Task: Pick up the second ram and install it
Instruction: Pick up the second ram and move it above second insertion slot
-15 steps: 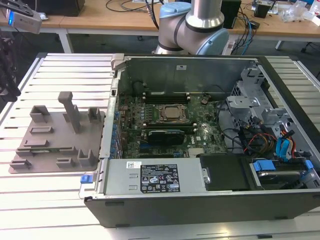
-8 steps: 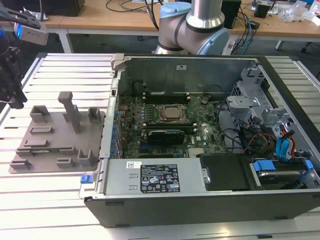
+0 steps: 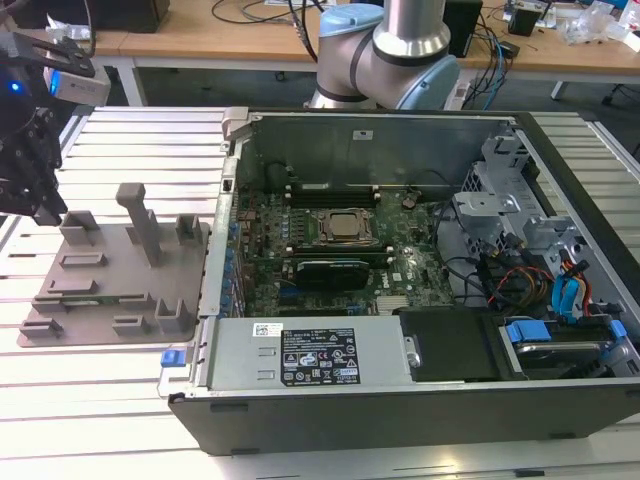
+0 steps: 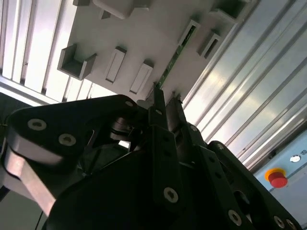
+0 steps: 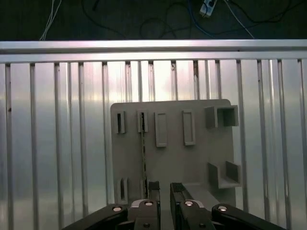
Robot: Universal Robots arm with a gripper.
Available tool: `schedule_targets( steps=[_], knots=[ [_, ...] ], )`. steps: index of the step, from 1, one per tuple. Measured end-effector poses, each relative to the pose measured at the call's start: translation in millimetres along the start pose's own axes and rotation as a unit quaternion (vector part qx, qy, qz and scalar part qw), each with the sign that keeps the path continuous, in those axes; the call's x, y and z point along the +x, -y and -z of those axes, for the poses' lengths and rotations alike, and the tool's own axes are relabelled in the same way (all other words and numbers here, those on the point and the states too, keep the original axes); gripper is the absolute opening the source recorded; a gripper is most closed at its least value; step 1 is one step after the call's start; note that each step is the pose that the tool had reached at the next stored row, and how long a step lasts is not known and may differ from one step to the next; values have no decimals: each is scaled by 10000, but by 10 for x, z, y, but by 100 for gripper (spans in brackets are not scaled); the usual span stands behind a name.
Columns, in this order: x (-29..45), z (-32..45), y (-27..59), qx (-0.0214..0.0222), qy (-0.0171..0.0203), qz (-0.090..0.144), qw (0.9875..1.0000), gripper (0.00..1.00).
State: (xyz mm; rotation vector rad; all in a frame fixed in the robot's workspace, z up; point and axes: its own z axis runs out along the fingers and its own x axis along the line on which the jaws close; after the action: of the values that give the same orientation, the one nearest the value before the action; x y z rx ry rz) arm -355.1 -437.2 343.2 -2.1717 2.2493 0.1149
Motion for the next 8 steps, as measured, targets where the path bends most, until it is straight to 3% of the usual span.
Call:
schedule_targets(
  steps=[8],
  knots=[
    [7,-98,4,0,0,0,10000,24]
  ],
)
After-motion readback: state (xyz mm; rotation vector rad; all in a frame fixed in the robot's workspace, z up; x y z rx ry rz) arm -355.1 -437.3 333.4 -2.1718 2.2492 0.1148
